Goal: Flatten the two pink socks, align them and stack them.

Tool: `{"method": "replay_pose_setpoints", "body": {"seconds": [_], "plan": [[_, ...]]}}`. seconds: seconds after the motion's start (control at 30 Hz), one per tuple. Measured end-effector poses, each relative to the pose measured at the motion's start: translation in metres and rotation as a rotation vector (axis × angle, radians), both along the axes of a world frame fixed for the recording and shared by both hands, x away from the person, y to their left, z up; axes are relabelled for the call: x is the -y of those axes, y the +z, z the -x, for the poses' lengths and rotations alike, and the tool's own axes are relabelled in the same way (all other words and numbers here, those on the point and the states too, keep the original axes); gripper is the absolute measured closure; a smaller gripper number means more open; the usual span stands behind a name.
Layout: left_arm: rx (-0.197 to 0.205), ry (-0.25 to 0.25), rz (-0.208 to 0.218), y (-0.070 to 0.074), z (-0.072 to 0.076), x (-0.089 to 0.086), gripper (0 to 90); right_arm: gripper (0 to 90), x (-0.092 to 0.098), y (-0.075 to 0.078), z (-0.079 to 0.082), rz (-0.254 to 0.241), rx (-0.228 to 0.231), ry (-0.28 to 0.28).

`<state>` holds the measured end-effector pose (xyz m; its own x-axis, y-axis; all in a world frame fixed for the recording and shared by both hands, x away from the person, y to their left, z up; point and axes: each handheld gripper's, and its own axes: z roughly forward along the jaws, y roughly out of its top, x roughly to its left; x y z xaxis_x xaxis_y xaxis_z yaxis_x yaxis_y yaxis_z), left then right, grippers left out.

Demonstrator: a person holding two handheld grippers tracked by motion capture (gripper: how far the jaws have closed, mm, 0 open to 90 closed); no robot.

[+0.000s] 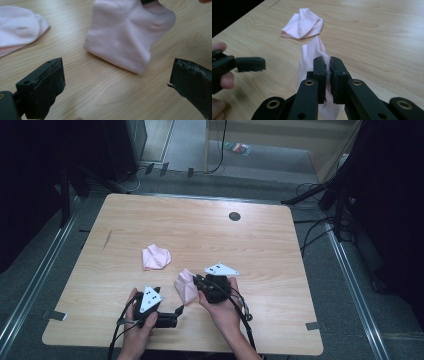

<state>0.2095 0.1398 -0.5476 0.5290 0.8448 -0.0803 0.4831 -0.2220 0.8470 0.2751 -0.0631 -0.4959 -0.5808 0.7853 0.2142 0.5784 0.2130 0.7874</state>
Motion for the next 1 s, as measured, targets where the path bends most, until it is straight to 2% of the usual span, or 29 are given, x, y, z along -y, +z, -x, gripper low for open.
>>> {"method": "replay_pose_setpoints", "body": {"seconds": [0.07, 0.2, 0.27, 0.3, 0.33, 0.37, 0.4, 0.43, 0.47, 0.5, 0.53, 0.6, 0.63, 0.67, 0.7, 0.77, 0.8, 0.83, 0.9, 0.93, 1.0], "plan": [[-0.008, -0.002, -0.022, 0.000, -0.001, 0.006, 0.0, 84.7, -0.003, 0.007, 0.002, -0.020, -0.006, 0.005], [-0.032, -0.004, -0.005, 0.001, -0.006, 0.016, 0.0, 84.7, -0.008, 0.016, 0.004, -0.041, -0.003, 0.007], [-0.052, 0.014, -0.002, 0.000, -0.011, 0.021, 0.0, 84.8, -0.012, 0.027, 0.007, -0.057, 0.012, 0.019], [-0.052, 0.014, -0.002, 0.000, -0.011, 0.021, 0.0, 84.8, -0.012, 0.027, 0.007, -0.057, 0.012, 0.019], [-0.057, 0.031, -0.010, -0.001, -0.013, 0.024, 3.5, 84.7, -0.014, 0.034, 0.008, -0.076, 0.017, 0.027], [-0.051, 0.056, -0.023, -0.001, -0.014, 0.025, 3.5, 84.7, -0.014, 0.034, 0.008, -0.076, 0.017, 0.027], [-0.048, 0.104, -0.037, -0.001, -0.016, 0.027, 15.2, 84.7, -0.015, 0.042, 0.010, -0.105, 0.015, 0.040], [-0.046, 0.111, -0.033, -0.001, -0.017, 0.027, 15.2, 84.7, -0.015, 0.042, 0.010, -0.105, 0.015, 0.040], [-0.030, 0.119, -0.023, 0.000, -0.018, 0.027, 21.6, 84.7, -0.016, 0.047, 0.012, -0.127, 0.017, 0.048], [-0.016, 0.125, -0.028, 0.001, -0.017, 0.027, 21.6, 84.7, -0.016, 0.047, 0.012, -0.127, 0.017, 0.048], [0.013, 0.150, -0.040, 0.003, -0.017, 0.025, 27.3, 84.7, -0.016, 0.049, 0.013, -0.136, 0.019, 0.050], [0.021, 0.156, -0.027, 0.005, -0.016, 0.021, 54.8, 84.7, -0.014, 0.055, 0.017, -0.177, 0.020, 0.061], [0.031, 0.160, -0.024, 0.006, -0.016, 0.019, 54.8, 84.7, -0.014, 0.055, 0.017, -0.177, 0.020, 0.061], [0.049, 0.173, -0.045, 0.007, -0.014, 0.016, 60.6, 84.7, -0.013, 0.056, 0.017, -0.185, 0.018, 0.060], [0.057, 0.178, -0.060, 0.008, -0.014, 0.014, 73.8, 84.7, -0.010, 0.056, 0.018, -0.195, 0.013, 0.056], [0.078, 0.186, -0.106, 0.009, -0.012, 0.009, 83.7, 84.7, -0.005, 0.055, 0.017, -0.209, 0.012, 0.049], [0.095, 0.191, -0.150, 0.010, -0.011, 0.005, 88.4, 84.7, -0.002, 0.053, 0.016, -0.219, 0.003, 0.042], [0.108, 0.197, -0.171, 0.012, -0.009, 0.001, 89.0, 84.9, 0.003, 0.049, 0.014, -0.215, -0.003, 0.027], [0.122, 0.187, -0.220, 0.014, -0.006, -0.002, 89.4, 85.2, 0.012, 0.038, 0.009, -0.226, -0.042, 0.011], [0.123, 0.172, -0.255, 0.015, -0.004, -0.003, 89.4, 85.4, 0.015, 0.033, 0.008, -0.223, -0.058, 0.007], [0.101, 0.136, -0.263, 0.014, -0.002, -0.003, 88.2, 85.6, 0.023, 0.012, 0.009, -0.205, -0.086, -0.006]]}}
